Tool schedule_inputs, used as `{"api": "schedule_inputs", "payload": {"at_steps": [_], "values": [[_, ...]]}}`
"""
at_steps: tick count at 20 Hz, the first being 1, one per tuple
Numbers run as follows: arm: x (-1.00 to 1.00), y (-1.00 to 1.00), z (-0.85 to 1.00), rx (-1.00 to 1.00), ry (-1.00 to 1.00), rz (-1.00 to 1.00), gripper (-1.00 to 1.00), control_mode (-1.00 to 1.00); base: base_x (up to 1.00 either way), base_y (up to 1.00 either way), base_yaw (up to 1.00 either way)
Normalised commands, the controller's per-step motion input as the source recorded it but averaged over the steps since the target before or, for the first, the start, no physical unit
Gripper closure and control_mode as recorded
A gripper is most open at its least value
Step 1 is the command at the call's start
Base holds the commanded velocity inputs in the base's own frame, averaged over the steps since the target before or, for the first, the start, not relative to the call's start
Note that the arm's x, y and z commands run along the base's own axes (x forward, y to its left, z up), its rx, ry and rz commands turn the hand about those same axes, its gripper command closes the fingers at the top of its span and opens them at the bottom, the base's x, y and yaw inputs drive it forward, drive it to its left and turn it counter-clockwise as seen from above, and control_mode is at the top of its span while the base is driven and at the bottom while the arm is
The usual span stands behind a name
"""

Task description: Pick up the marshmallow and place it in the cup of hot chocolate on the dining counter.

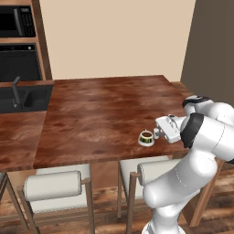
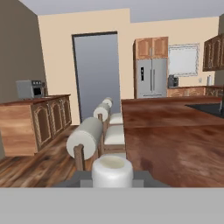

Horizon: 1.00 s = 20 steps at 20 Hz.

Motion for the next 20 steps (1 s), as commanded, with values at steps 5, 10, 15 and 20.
{"api": "schedule_inputs", "payload": {"at_steps": [5, 10, 15, 20], "values": [[0.10, 0.00, 0.01, 0.00, 0.00, 0.00, 1.00, -1.00, 0.00, 0.00, 0.00], [0.24, 0.00, 0.00, 0.00, 0.00, 0.00, 1.00, -1.00, 0.00, 0.00, 0.00], [0.32, 0.00, -0.09, 0.00, 0.00, 0.00, 1.00, -1.00, 0.00, 0.00, 0.00], [0.21, 0.00, -0.25, 0.00, 0.00, 0.00, 1.00, -1.00, 0.00, 0.00, 0.00]]}}
